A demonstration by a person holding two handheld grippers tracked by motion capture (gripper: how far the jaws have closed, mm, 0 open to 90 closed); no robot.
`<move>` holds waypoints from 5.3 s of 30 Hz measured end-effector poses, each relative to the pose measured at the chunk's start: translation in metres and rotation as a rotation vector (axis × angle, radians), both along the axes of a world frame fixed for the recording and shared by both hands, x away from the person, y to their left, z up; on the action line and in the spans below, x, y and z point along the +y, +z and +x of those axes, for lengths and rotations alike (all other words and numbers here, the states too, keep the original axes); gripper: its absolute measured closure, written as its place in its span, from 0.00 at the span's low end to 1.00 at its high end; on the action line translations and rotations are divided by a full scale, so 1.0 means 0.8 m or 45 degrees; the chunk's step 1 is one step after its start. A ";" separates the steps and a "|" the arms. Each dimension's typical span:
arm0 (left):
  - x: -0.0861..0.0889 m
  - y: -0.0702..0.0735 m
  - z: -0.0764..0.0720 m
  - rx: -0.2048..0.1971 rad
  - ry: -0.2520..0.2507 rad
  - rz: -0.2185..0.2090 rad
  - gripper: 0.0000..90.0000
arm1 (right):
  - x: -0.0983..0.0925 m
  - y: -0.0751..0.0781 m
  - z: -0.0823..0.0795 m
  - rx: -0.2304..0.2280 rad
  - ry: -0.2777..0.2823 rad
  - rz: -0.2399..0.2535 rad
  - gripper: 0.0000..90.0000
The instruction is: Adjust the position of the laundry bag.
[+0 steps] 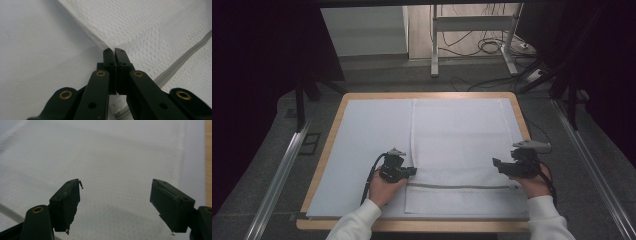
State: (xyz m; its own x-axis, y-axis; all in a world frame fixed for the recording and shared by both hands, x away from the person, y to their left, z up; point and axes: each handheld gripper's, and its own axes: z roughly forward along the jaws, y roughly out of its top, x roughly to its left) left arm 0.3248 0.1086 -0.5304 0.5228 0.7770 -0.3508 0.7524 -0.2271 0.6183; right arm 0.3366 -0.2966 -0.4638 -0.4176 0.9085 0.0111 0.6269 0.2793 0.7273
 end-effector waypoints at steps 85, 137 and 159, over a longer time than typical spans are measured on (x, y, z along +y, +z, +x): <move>0.006 0.004 -0.002 -0.030 0.014 0.007 1.00 | -0.052 -0.044 0.021 0.245 -0.072 -0.083 0.97; 0.047 0.011 -0.012 -0.009 0.066 -0.003 1.00 | -0.016 -0.044 0.019 0.230 0.000 -0.079 0.97; 0.101 0.010 -0.019 0.021 0.124 -0.019 1.00 | 0.018 -0.049 0.018 0.244 0.089 -0.012 0.97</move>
State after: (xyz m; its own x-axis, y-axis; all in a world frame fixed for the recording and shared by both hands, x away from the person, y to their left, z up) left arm 0.3094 0.1895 -0.5224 0.4389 0.8184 -0.3709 0.7805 -0.1428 0.6086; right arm 0.3507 -0.2818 -0.5027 -0.4709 0.8778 0.0884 0.7326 0.3332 0.5935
